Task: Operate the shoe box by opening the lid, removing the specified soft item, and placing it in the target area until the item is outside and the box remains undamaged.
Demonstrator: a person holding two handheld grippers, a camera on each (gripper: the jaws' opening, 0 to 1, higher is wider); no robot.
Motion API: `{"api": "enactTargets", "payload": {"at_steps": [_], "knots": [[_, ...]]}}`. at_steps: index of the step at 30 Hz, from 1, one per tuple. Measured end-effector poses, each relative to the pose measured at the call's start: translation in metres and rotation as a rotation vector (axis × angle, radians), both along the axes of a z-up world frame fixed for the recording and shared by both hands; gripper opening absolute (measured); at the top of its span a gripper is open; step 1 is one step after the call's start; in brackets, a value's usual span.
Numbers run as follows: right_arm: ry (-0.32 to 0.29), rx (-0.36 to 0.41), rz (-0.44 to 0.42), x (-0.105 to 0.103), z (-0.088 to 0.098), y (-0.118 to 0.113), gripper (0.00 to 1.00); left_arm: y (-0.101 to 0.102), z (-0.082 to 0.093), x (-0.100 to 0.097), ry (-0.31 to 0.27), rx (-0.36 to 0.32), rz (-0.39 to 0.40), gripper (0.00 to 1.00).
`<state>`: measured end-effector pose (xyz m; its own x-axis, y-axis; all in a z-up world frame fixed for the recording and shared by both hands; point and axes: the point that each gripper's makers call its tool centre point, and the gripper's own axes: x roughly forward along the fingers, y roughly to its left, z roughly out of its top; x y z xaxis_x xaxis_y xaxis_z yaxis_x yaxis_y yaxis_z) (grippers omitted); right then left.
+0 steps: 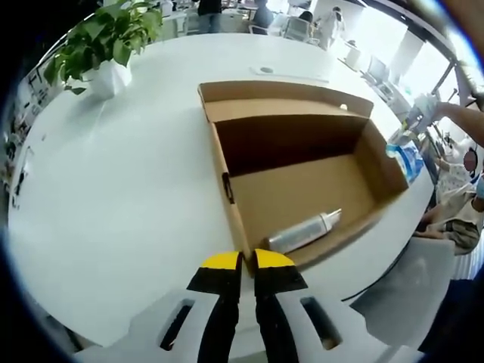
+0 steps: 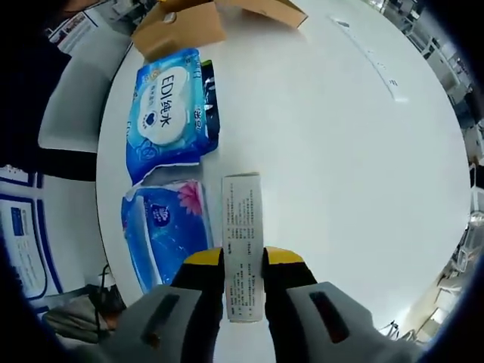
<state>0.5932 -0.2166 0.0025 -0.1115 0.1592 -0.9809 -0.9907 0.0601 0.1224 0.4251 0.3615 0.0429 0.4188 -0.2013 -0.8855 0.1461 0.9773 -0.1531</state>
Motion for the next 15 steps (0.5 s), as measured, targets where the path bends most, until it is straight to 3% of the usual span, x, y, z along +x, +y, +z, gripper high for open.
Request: {"api": "enactTargets", "payload": {"at_steps": [4, 15], "knots": [[-0.015, 0.034, -0.024, 0.004, 0.006, 0.004, 0.23, 0.0, 0.0, 0.0, 0.0, -0.001, 0.0, 0.02], [-0.043, 0.053, -0.014, 0.002, 0.026, 0.01, 0.19, 0.0, -0.001, 0.0, -0.001, 0.009, -0.011, 0.02]]}}
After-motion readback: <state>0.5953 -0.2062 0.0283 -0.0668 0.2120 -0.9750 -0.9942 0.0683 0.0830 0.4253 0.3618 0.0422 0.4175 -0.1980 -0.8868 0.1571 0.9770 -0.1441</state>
